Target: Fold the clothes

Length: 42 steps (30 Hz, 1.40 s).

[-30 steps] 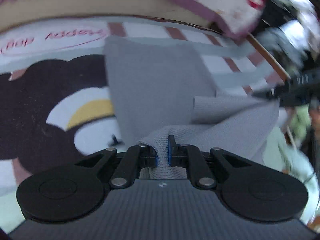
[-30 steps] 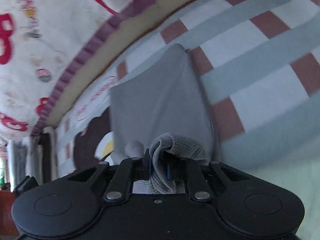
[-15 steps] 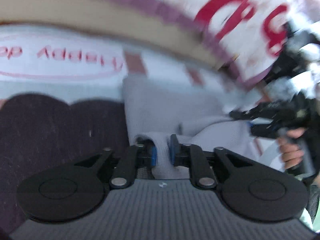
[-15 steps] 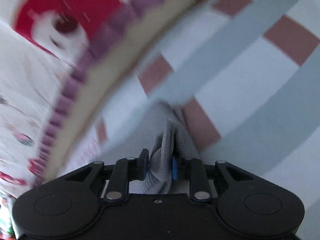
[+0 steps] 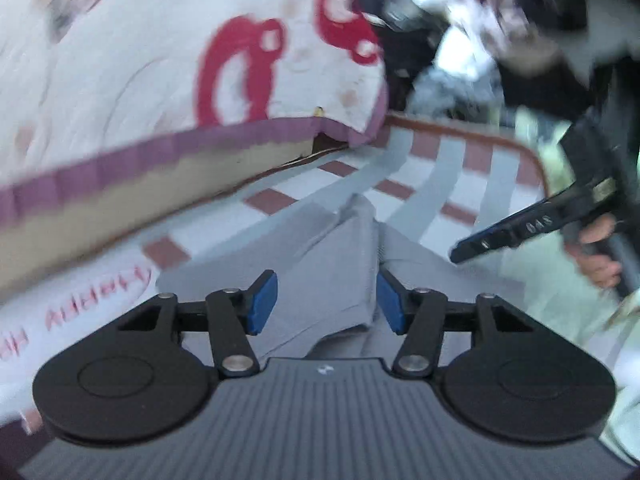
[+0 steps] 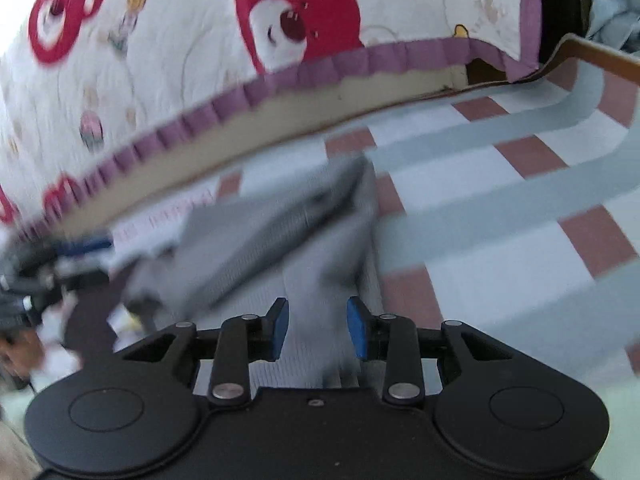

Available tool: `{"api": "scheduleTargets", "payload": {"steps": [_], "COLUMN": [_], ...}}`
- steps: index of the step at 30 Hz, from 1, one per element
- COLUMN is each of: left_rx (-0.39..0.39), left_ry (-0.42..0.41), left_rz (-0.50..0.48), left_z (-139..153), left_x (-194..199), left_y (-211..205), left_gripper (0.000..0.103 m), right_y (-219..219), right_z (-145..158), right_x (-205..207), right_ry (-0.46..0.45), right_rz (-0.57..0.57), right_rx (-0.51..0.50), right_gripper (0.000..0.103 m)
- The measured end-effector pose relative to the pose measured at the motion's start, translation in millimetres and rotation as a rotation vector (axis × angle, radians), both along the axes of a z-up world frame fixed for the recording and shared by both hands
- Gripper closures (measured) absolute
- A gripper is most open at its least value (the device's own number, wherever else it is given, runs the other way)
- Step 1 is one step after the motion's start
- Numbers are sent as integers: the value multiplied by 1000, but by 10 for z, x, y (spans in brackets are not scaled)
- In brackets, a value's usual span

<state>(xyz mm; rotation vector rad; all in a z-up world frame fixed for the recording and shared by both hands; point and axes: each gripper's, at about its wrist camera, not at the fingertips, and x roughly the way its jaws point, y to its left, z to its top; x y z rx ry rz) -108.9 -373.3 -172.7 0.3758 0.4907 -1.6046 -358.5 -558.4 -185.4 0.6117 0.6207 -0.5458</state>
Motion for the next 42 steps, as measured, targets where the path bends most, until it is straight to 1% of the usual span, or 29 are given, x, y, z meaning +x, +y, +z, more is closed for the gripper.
{"api": "scheduleTargets", "payload": {"steps": [2, 4, 6, 8, 9, 10, 11, 12, 15, 16, 18, 19, 22, 23, 24, 27, 28, 29, 31, 32, 33, 34, 35, 36, 37, 38, 39, 41, 42], "left_rx": [47, 103, 160, 220, 251, 283, 310, 318, 326, 334, 345, 349, 332, 318, 293, 223, 240, 271, 324, 342, 328, 313, 299, 284, 266, 252, 236, 196, 191], "left_ry": [-24, -41, -123, -226, -251, -276, -300, -322, -350, -316, -204, -150, -69, -35, 0, 97, 63, 12, -77, -113, -135, -150, -122, -87, -21, 14, 47, 87, 85], "left_rz": [-4, 33, 71, 76, 63, 50, 40, 51, 152, 201, 299, 349, 507, 518, 490, 403, 373, 352, 329, 331, 365, 402, 451, 500, 553, 610, 660, 671, 647], "left_z": [-68, -219, -371, -491, -500, -508, -506, -442, -214, -152, -115, -98, -98, -92, -95, -109, -161, -243, -410, -489, -545, -596, -612, -625, -624, -611, -595, -538, -523], "left_x": [-219, -286, -349, -376, -337, -298, -256, -184, 109, 257, 571, 722, 1002, 1028, 1002, 921, 856, 795, 701, 672, 690, 719, 812, 908, 1023, 1109, 1187, 1251, 1235], "left_y": [-161, -279, -379, -529, -612, -694, -779, -880, -1205, -1321, -1468, -1531, -1410, -1308, -1179, -804, -751, -730, -709, -706, -701, -696, -688, -680, -665, -654, -643, -631, -642], "left_gripper": [47, 44, 43, 46, 64, 85, 86, 87, 89, 88, 82, 73, 69, 69, 65, 44, 43, 43, 43, 43, 43, 42, 40, 33, 33, 33, 33, 36, 35], "right_y": [89, 141, 167, 170, 179, 177, 175, 186, 241, 271, 298, 301, 280, 269, 256, 214, 206, 192, 188, 186, 184, 175, 150, 121, 89, 59, 59, 38, 8], "right_z": [-66, -97, -99, -133, -166, -199, -230, -253, -310, -306, -286, -285, -336, -361, -386, -463, -484, -513, -550, -547, -544, -554, -576, -587, -569, -549, -502, -338, -281], "right_x": [-119, -195, -250, -241, -208, -190, -173, -176, -220, -254, -323, -352, -406, -420, -433, -453, -453, -436, -389, -379, -373, -414, -471, -512, -529, -546, -559, -600, -591], "right_ry": [2, -15, -48, -50, -36, -31, -27, -35, -63, -86, -127, -135, -136, -132, -131, -194, -219, -240, -273, -307, -342, -402, -454, -443, -347, -257, -229, -255, -280], "right_rz": [-34, -79, -80, -29, 0, 27, 54, 69, 93, 87, 73, 75, 67, 63, 58, -2, -20, -40, -42, 5, 50, 72, 86, 63, 10, -37, -40, -75, -80], "right_rx": [12, 24, 51, 83, 85, 79, 73, 62, 22, 14, 23, 31, 80, 100, 120, 190, 209, 235, 267, 291, 316, 353, 395, 405, 377, 347, 310, 258, 245], "right_gripper": [61, 60, 56, 56, 56, 56, 61, 74, 87, 87, 88, 88, 88, 88, 87, 78, 75, 63, 63, 74, 84, 84, 85, 84, 80, 77, 71, 67, 62]}}
